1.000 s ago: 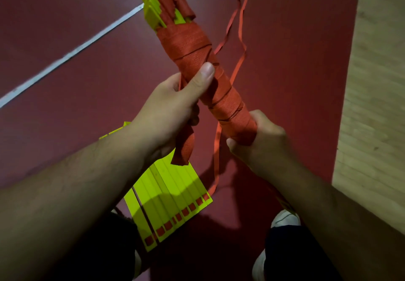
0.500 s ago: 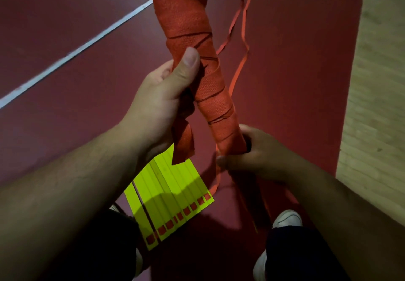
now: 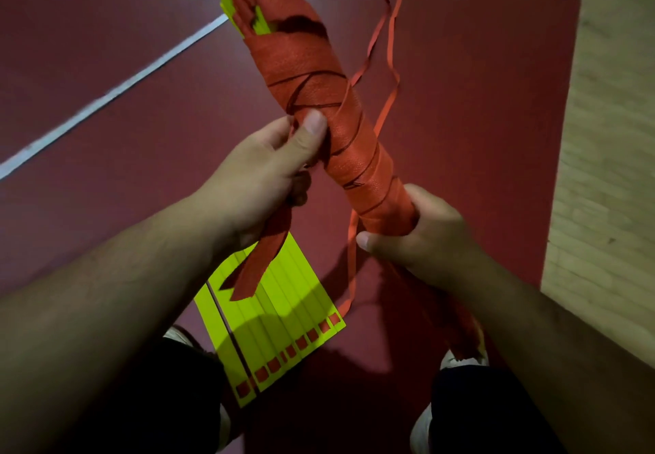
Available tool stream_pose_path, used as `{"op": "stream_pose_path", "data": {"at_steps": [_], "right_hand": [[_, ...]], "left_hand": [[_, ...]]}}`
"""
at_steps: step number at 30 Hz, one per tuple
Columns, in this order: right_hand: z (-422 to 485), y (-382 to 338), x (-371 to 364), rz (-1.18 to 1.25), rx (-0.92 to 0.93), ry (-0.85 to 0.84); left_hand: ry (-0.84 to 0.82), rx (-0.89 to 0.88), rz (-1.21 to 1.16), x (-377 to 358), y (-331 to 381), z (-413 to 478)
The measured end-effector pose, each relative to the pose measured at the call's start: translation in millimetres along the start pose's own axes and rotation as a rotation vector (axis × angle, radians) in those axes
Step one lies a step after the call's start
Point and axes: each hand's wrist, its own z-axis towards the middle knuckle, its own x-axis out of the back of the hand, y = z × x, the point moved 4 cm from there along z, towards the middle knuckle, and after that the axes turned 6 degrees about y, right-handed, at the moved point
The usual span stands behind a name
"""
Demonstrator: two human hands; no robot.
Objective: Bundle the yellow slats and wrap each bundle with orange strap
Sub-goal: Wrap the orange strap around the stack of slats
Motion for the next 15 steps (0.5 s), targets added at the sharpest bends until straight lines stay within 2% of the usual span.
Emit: {"op": "stream_pose_path", "data": {"at_steps": [4,9,15], "right_hand": [[-0.3,0.0,-0.9,-0.044,-0.04,0.045],[-2.7,1.0,-4.0,-0.176,-0.024,0.012],[-2.4,-6.3,-2.1,-0.071,0.029,-0.111]], "left_hand": [[-0.048,0.068,0.078,-4.5,-9.9,-1.4],[0.054,0.192,0.023,-9.2,-15.4,-2.1],[0.22,0.12,0.002,0.4,-11.0,0.8]]}}
